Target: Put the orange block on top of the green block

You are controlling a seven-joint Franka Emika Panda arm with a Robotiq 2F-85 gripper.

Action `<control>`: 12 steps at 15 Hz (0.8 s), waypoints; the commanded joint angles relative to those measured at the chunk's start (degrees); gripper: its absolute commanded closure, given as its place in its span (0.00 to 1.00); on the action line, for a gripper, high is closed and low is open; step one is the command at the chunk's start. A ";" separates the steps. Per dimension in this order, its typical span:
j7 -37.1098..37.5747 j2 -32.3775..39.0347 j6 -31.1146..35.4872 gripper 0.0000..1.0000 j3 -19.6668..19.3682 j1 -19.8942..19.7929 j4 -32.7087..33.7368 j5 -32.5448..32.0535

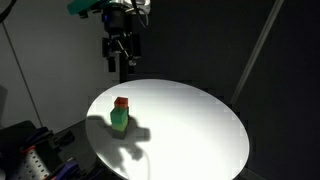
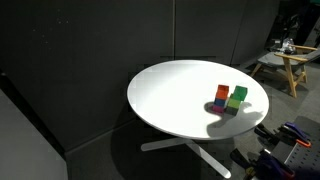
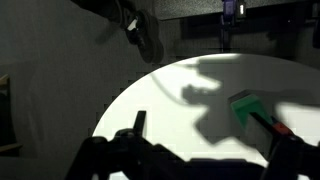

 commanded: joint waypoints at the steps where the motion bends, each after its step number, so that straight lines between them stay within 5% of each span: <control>1: 0.29 -0.02 -0.22 0.00 -0.84 0.98 0.10 -0.31; 12: -0.83 -0.91 7.48 0.00 -0.88 4.53 0.25 4.36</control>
